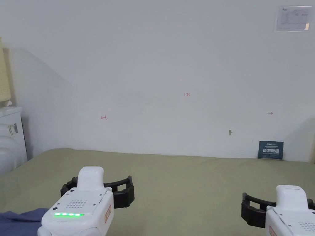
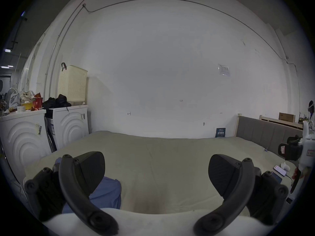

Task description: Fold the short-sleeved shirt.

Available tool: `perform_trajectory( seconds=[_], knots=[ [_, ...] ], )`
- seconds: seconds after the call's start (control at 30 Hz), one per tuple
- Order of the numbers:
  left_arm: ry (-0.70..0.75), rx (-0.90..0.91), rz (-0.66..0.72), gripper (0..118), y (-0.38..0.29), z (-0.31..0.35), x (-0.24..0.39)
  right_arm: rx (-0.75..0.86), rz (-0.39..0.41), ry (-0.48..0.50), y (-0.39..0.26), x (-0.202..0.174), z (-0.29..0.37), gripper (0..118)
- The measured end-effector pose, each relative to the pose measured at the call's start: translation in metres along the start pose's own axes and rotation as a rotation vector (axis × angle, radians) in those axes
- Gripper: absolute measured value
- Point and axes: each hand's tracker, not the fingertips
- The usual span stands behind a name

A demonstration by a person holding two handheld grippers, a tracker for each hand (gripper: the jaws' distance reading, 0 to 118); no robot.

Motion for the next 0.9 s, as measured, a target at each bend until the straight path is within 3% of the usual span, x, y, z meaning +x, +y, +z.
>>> perform_trajectory(
  seconds=[0.9],
  knots=[
    [0.077, 0.030, -0.062, 118, -0.0047, 0.0045, 0.0004, -0.026, 0.013, 0.001, -0.0010, 0.0005, -0.0034, 118]
  ],
)
